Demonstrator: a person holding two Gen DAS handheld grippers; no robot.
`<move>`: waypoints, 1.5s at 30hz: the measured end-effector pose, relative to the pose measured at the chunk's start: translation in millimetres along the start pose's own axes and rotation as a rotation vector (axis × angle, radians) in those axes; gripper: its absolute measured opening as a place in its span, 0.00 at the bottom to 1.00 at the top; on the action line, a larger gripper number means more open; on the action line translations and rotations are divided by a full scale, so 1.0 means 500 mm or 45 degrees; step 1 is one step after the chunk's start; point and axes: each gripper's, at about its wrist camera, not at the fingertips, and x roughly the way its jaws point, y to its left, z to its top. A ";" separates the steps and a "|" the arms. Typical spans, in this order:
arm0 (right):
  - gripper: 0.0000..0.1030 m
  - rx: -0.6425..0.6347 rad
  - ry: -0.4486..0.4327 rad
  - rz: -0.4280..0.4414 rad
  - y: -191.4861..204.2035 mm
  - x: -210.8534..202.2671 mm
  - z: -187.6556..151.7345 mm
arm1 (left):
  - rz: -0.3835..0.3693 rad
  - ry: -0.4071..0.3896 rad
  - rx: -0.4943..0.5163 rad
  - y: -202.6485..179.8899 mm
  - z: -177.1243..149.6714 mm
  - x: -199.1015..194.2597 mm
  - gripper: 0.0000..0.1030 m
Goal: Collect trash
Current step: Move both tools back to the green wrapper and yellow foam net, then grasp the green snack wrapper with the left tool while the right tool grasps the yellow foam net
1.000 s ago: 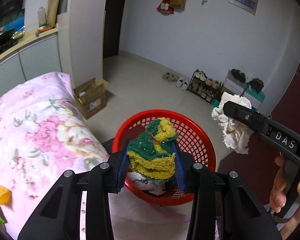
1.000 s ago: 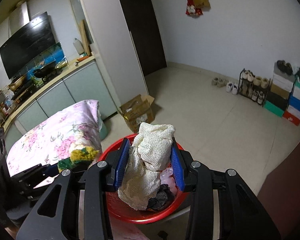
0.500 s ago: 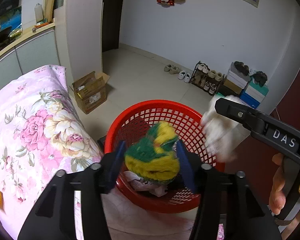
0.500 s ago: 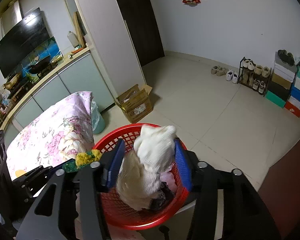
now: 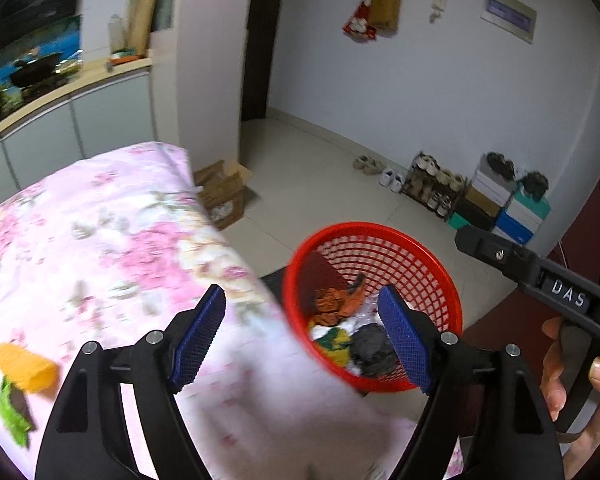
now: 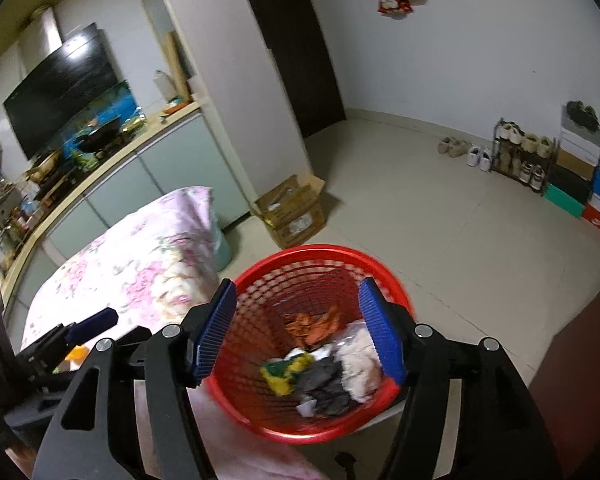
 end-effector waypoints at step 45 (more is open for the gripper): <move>0.67 -0.765 0.304 0.475 0.611 0.177 -0.180 | 0.487 0.031 -0.604 0.519 -0.248 -0.218 0.42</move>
